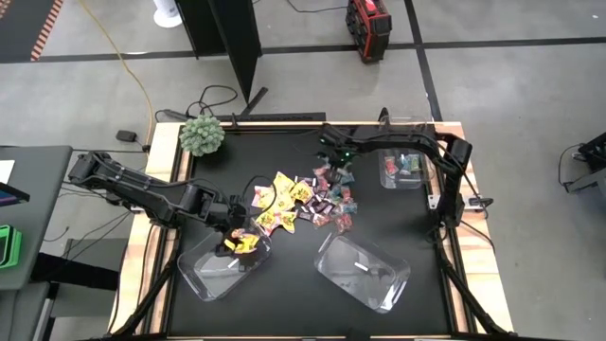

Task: Sort candy
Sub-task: Put the blue candy in the top right transparent container

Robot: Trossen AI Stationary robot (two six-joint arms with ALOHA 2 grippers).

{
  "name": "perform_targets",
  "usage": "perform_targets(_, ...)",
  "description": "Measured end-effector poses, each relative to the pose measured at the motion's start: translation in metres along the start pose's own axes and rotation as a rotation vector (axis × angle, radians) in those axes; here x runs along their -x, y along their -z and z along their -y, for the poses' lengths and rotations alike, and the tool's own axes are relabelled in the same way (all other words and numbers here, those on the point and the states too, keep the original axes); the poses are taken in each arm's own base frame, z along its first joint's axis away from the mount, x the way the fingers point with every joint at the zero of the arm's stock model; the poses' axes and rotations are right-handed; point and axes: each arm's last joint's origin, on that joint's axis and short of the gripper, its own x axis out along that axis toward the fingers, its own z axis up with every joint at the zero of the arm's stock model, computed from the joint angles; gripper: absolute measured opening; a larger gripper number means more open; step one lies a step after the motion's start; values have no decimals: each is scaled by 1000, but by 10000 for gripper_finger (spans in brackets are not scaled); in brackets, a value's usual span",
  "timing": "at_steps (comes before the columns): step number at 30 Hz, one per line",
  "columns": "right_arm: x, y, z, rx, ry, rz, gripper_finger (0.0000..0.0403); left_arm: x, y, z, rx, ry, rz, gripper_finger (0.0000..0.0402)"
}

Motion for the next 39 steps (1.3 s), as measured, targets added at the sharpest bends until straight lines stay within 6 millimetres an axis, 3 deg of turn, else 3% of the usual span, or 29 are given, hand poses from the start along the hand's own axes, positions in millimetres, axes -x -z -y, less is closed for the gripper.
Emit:
perform_targets(5,24,-13,-7,61,66,14,1,0,-2,0,0,0,17,297)
perform_targets(10,70,-15,-4,46,128,107,0,0,-3,-2,0,-93,46,297)
perform_targets(14,110,-4,9,-40,152,202,0,1,-6,-4,-2,-157,92,297)
perform_targets(17,127,17,20,-126,167,239,0,1,-11,-4,-33,-196,146,297)
perform_targets(22,136,70,34,-311,228,227,0,3,-19,-5,-53,-304,247,297)
perform_targets(29,155,133,43,-583,351,254,0,9,-27,-4,-19,-300,303,297)
perform_targets(34,147,157,46,-658,374,186,19,15,-38,-19,17,-381,368,297)
perform_targets(39,124,168,44,-667,372,81,85,22,-47,-47,61,-408,377,297)
